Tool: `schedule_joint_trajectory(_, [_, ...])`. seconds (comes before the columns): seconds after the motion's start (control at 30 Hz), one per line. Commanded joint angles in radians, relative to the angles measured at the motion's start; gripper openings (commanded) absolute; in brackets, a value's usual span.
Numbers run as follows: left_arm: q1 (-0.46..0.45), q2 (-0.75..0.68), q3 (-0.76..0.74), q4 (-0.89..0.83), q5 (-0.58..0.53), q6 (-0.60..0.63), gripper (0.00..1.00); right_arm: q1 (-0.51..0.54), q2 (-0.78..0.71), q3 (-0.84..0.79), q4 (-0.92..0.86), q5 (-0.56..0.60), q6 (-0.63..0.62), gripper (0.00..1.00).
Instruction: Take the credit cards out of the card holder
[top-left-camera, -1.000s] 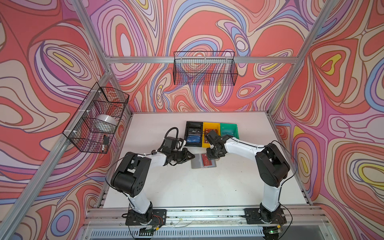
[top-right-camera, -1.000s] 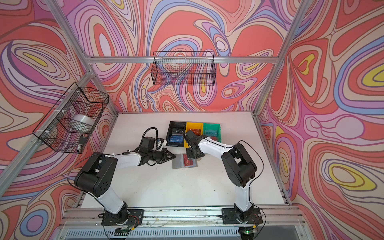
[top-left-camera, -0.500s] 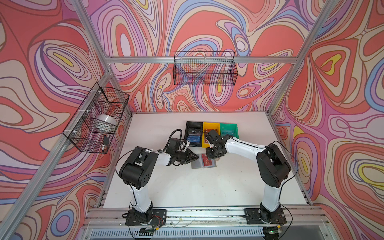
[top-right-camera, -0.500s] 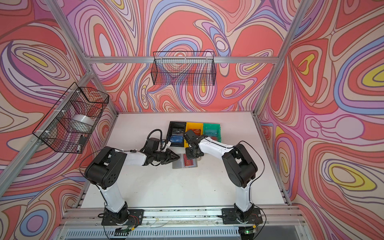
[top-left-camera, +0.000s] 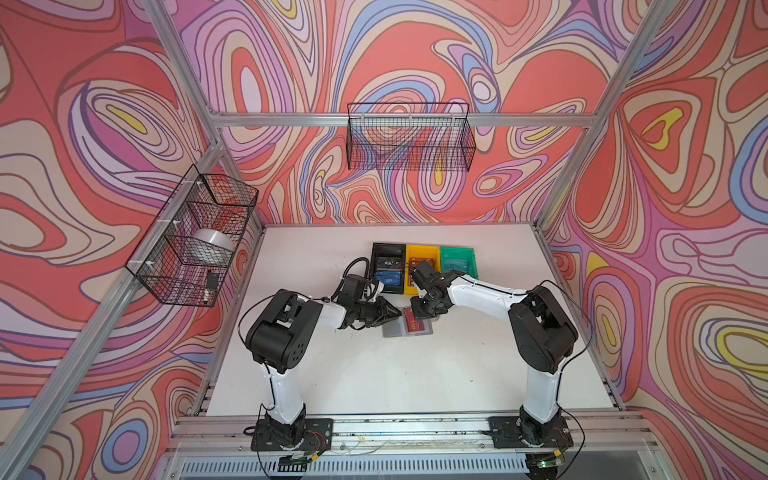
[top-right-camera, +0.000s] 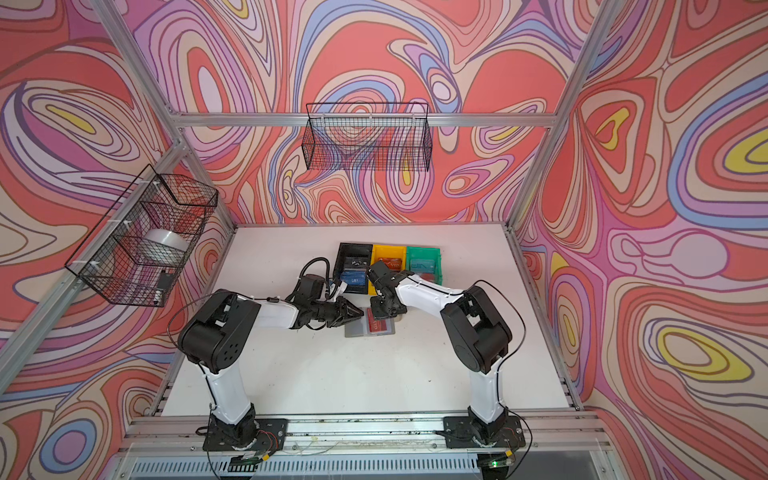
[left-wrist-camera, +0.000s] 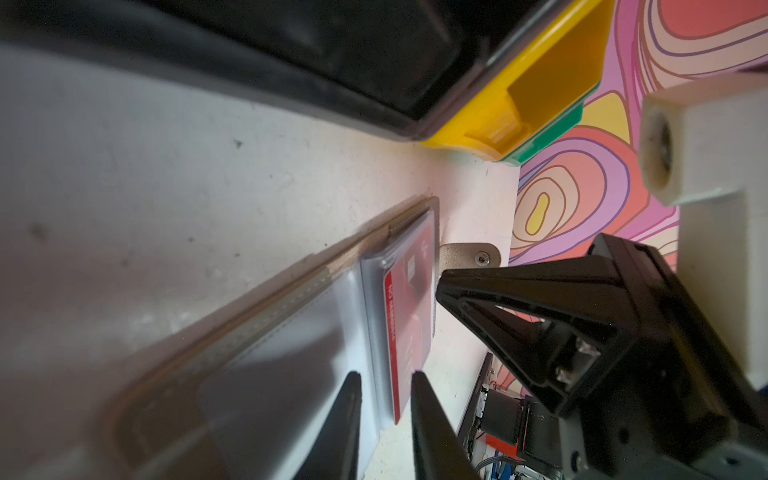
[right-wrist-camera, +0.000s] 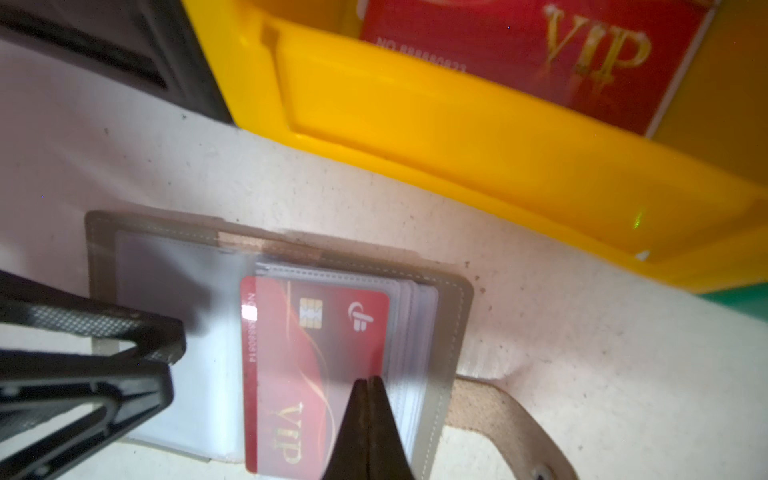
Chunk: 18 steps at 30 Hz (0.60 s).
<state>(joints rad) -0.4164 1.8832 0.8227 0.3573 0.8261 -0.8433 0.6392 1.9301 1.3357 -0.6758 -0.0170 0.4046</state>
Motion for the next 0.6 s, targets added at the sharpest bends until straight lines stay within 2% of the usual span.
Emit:
schedule_joint_trajectory(0.0, [-0.01,0.031,0.022,0.027,-0.002,-0.016,0.24,0.007,0.014,-0.009,0.007,0.016,-0.004,0.0])
schedule_joint_trajectory(0.57, [-0.028,0.059,0.038,0.035,-0.006,-0.022,0.24,0.007,0.033,-0.005,-0.007,0.055,-0.006,0.0])
